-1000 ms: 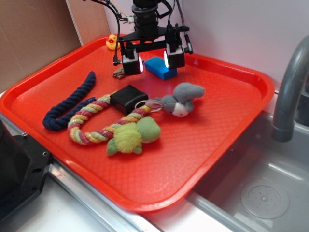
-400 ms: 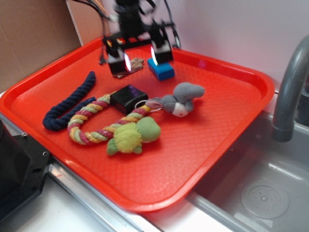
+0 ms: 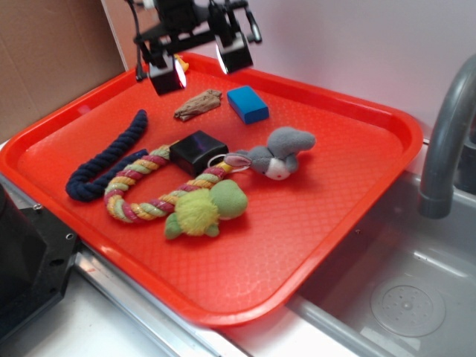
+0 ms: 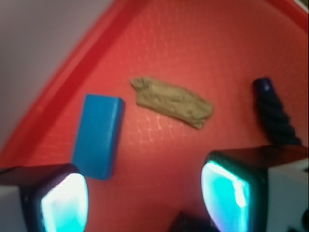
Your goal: Grab the blue block.
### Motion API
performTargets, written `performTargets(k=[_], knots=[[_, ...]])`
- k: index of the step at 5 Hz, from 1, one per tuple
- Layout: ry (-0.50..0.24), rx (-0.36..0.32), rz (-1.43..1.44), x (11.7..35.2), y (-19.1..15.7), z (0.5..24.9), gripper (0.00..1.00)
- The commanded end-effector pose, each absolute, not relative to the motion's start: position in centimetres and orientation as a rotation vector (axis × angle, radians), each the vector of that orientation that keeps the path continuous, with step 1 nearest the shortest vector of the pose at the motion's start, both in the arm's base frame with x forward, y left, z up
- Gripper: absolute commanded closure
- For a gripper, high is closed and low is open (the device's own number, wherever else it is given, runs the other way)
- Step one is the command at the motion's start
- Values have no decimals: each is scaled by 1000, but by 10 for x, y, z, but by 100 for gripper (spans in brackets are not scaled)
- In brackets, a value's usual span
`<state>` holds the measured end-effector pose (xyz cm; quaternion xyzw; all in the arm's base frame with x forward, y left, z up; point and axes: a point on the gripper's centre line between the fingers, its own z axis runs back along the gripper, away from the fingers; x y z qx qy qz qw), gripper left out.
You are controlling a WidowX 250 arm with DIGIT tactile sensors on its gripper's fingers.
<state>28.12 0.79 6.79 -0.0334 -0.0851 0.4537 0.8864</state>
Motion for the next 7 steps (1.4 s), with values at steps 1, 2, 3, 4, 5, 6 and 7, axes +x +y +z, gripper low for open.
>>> performTargets(k=[1,2,3,4,5,6,7], knots=[[-183,-6,875,318,-4,56,0],[-162,24,846,334,-12,47,0],[-107,39,829,340,-16,29,0],[-45,25,842,331,-14,18,34],[-21,-25,745,313,-8,29,100],[-47,57,493,273,10,78,100],[-72,137,339,233,26,116,100]])
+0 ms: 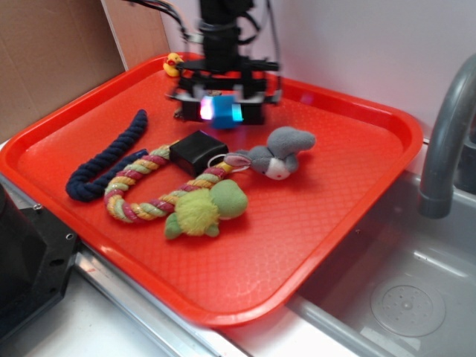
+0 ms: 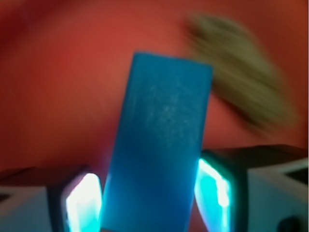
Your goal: Grab the blue block.
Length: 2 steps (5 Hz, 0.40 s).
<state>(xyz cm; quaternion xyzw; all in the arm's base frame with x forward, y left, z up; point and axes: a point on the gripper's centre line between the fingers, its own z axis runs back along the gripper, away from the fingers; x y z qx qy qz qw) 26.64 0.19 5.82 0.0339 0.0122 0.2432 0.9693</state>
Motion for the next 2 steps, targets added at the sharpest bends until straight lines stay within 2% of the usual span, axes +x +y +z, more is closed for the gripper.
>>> performTargets(k=[1,2], knots=[[-122,253,239,199,35,139,100],[-177,210,176,191,38,162,100]])
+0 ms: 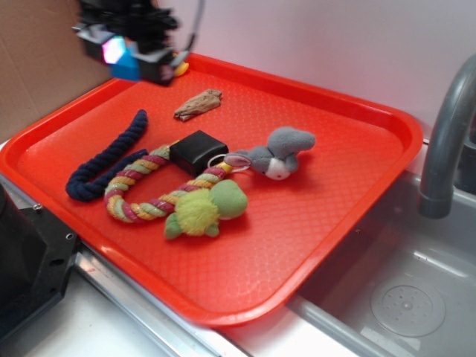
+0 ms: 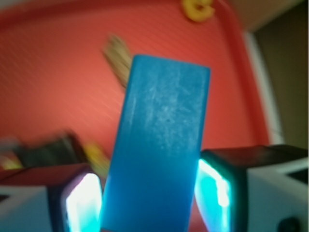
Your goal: Grab the blue block.
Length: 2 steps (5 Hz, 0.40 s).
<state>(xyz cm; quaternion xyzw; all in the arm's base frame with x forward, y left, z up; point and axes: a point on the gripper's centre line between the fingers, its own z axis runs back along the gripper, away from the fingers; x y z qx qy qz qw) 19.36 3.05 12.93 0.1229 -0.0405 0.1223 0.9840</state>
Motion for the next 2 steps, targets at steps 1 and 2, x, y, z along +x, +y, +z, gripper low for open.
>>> performTargets(k=[1,2], knots=[[-195,168,169,192,36,191,100],[-190,164,212,192,39,194,100]])
